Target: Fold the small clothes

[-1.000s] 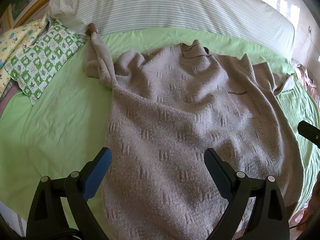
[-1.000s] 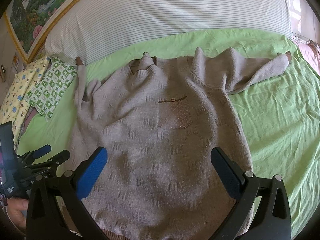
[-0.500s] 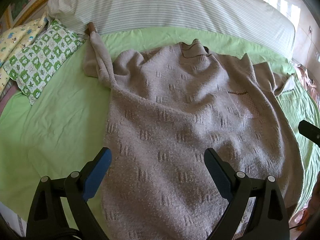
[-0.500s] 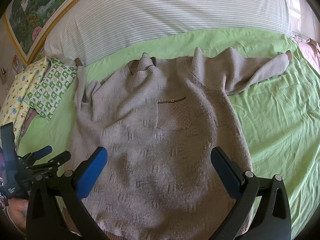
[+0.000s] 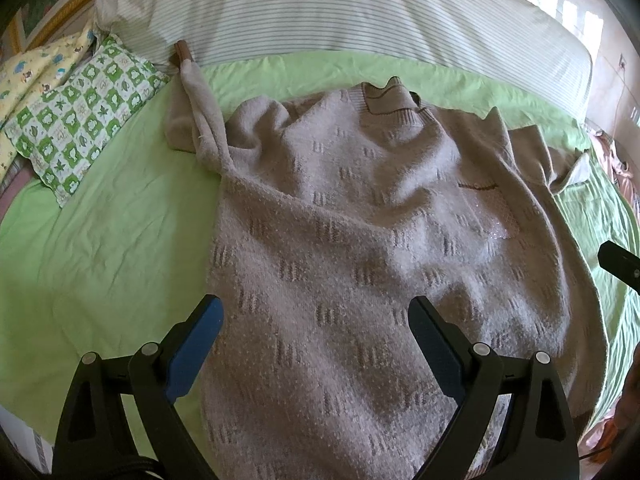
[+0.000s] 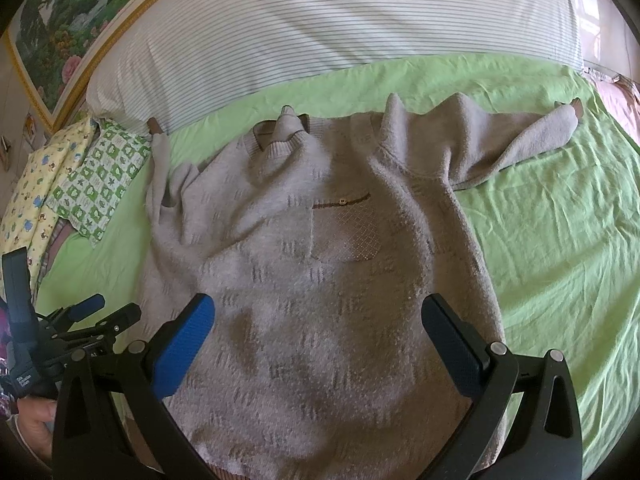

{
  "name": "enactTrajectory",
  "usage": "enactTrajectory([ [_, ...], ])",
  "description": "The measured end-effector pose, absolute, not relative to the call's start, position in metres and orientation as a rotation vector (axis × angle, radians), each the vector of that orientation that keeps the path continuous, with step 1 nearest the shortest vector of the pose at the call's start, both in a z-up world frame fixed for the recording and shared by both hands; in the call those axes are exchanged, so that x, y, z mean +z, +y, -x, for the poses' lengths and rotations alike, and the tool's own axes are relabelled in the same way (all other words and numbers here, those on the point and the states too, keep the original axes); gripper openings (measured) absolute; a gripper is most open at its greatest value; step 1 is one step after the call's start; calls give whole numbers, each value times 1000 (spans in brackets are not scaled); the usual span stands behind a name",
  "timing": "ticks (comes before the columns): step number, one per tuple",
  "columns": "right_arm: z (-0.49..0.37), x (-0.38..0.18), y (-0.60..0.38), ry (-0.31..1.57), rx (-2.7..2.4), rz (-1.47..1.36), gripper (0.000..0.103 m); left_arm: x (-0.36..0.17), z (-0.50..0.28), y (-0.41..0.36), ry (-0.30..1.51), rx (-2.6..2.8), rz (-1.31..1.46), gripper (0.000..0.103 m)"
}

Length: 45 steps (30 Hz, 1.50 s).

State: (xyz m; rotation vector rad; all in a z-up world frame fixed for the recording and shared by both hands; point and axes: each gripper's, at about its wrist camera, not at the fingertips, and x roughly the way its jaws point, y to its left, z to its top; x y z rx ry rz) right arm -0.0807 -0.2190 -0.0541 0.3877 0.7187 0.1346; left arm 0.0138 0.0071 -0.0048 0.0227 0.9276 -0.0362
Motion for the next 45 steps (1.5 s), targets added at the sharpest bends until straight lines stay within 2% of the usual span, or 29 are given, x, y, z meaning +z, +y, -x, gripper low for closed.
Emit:
enactTrajectory([
  [13, 70, -59, -221, 733, 140, -400, 103, -13, -26, 7, 1012, -45, -12, 94],
  [20, 49, -54, -229, 735, 150, -398, 103, -8, -54, 14, 988, -83, -27, 94],
  [31, -34, -35, -264, 738, 146, -381, 103, 3, -162, 36, 1011, -152, 0, 94],
  [45, -192, -38, -315, 802, 222, -279, 103, -12, -347, 48, 1093, -330, 8, 94],
])
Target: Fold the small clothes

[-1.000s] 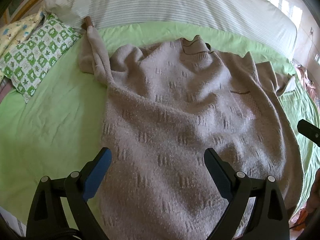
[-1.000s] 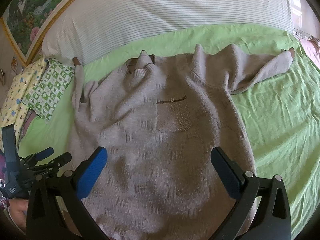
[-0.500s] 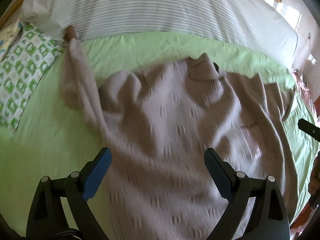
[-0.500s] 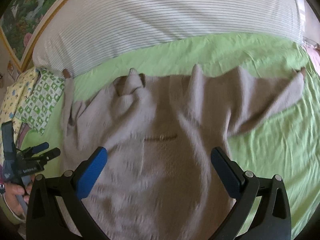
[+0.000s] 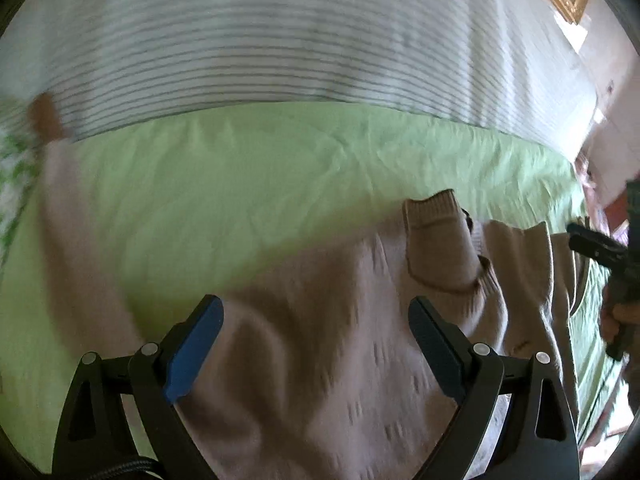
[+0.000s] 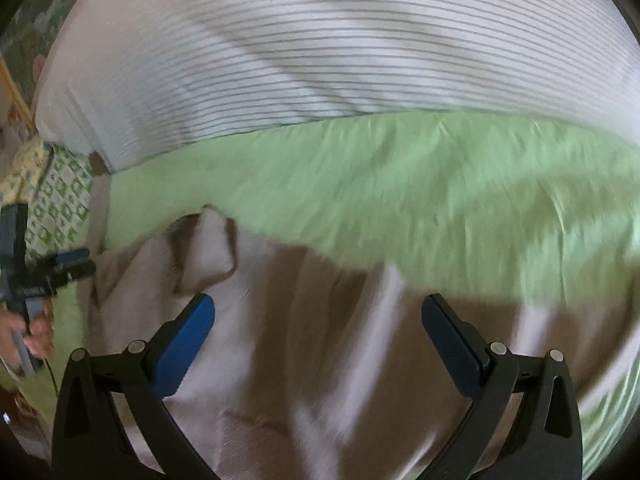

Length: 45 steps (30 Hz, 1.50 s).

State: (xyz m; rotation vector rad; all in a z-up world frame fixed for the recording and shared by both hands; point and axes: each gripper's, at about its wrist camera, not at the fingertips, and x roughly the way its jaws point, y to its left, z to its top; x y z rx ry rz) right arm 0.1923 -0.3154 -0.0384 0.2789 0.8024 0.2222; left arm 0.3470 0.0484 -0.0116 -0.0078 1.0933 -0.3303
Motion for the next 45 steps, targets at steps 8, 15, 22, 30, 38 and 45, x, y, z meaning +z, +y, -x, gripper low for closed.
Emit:
enactTrajectory([
  [8, -253, -64, -309, 933, 386, -183, 92, -53, -404, 24, 1223, -485, -106, 94],
  [15, -257, -94, -303, 1044, 398, -127, 11, -83, -389, -9, 1206, -511, -320, 61],
  [22, -234, -72, -331, 932, 298, -190, 8, -52, -381, -14, 1129, -543, -253, 6],
  [30, -256, -79, -353, 908, 58, -169, 7, -72, -401, -7, 1119, -365, -207, 6],
  [38, -243, -58, -355, 837, -17, -247, 14, -35, -394, 2, 1085, -281, -101, 25],
  [45, -122, -27, -468, 658, -396, -401, 67, 9, -344, 7, 1011, -289, 26, 45],
])
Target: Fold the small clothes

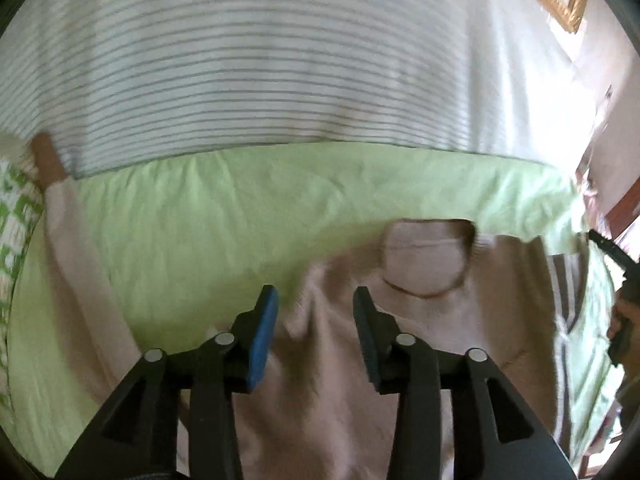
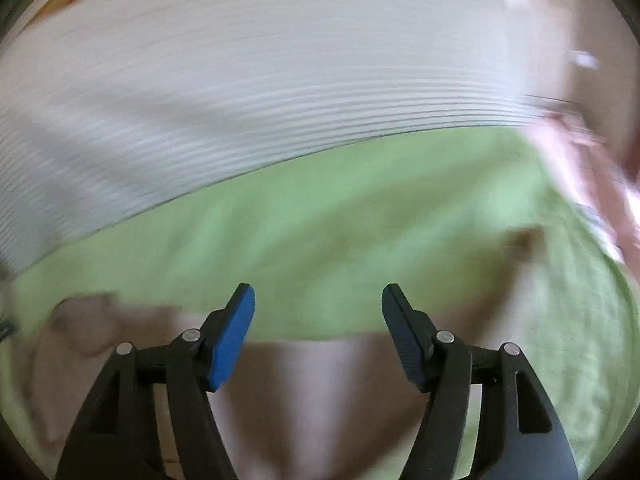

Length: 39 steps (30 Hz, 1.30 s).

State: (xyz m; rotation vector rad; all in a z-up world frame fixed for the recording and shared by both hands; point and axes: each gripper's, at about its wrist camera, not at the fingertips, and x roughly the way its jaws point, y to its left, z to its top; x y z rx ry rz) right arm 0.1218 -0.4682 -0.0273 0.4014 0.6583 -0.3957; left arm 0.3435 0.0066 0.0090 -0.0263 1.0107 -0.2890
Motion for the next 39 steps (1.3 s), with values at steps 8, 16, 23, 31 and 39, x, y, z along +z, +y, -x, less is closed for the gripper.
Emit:
enactTrajectory([
  [8, -105, -82, -571, 744, -710, -599, 67, -16, -262, -31, 1132, -370, 133, 50],
  [16, -89, -111, -575, 826, -648, -689, 15, -57, -215, -73, 1233, -415, 141, 50],
  [23, -53, -12, -504, 449, -148, -714, 14, -54, -212, -45, 1239, -372, 283, 54],
  [31, -87, 42, -275, 566, 612, -491, 72, -49, -208, -5, 1209, -354, 477, 71],
  [39, -69, -17, -275, 698, 465, -611, 79, -86, -220, 9, 1296, -270, 532, 72],
])
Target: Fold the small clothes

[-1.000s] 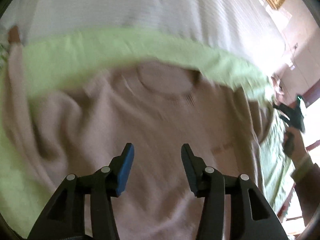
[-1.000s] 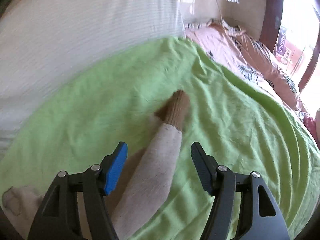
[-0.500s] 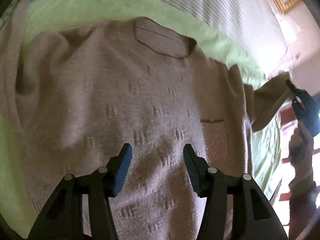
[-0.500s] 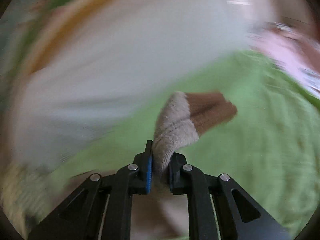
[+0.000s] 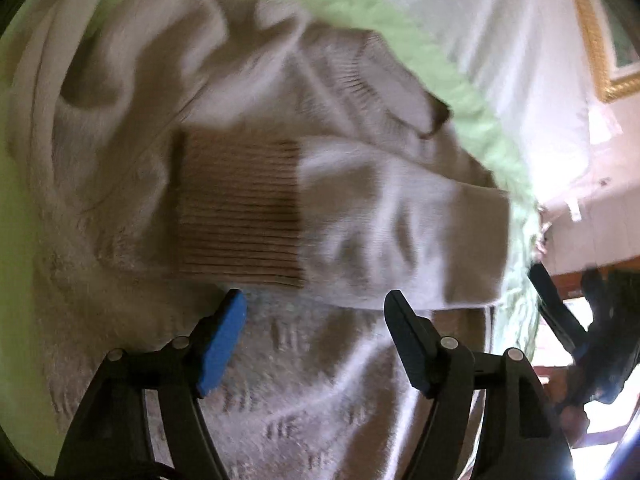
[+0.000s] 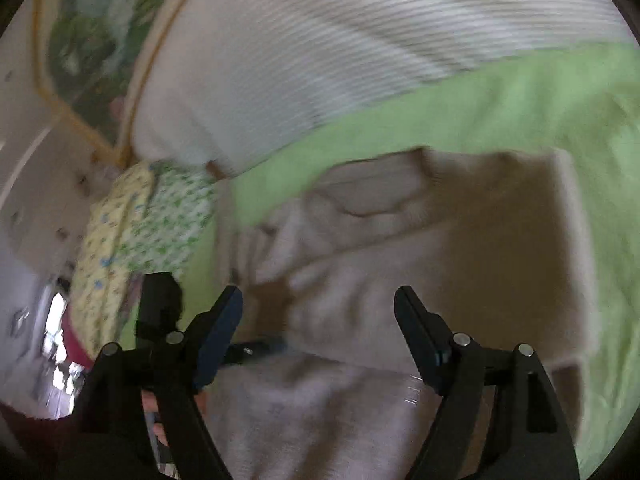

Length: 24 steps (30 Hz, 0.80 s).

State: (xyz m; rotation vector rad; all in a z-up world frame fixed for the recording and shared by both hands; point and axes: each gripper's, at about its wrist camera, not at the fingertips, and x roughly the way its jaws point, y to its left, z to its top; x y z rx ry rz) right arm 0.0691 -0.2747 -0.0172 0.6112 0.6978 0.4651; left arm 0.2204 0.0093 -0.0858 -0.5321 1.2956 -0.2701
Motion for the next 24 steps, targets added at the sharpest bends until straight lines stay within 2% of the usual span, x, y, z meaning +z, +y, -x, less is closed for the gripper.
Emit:
enactTrajectory([
  [5, -41, -17, -284, 689, 338, -644, 79, -93, -228, 17, 1263, -178, 624, 72],
  [7, -34, -19, -292, 682, 296, -658, 79, -94, -235, 14, 1229, -127, 634, 69],
  [8, -33, -20, -296, 678, 275, -664, 79, -92, -236, 12, 1210, -109, 620, 56],
  [9, -30, -22, -300, 674, 249, -672, 79, -91, -239, 9, 1189, -100, 600, 14],
  [10, -29, -23, -307, 667, 217, -683, 79, -89, -243, 5, 1182, -123, 589, 6],
  [17, -30, -25, -344, 639, 63, -715, 79, -18, -207, 44, 948, -149, 533, 4],
  [24, -78, -38, -348, 732, 23, -660, 79, -55, -180, 92, 1038, -114, 564, 5],
])
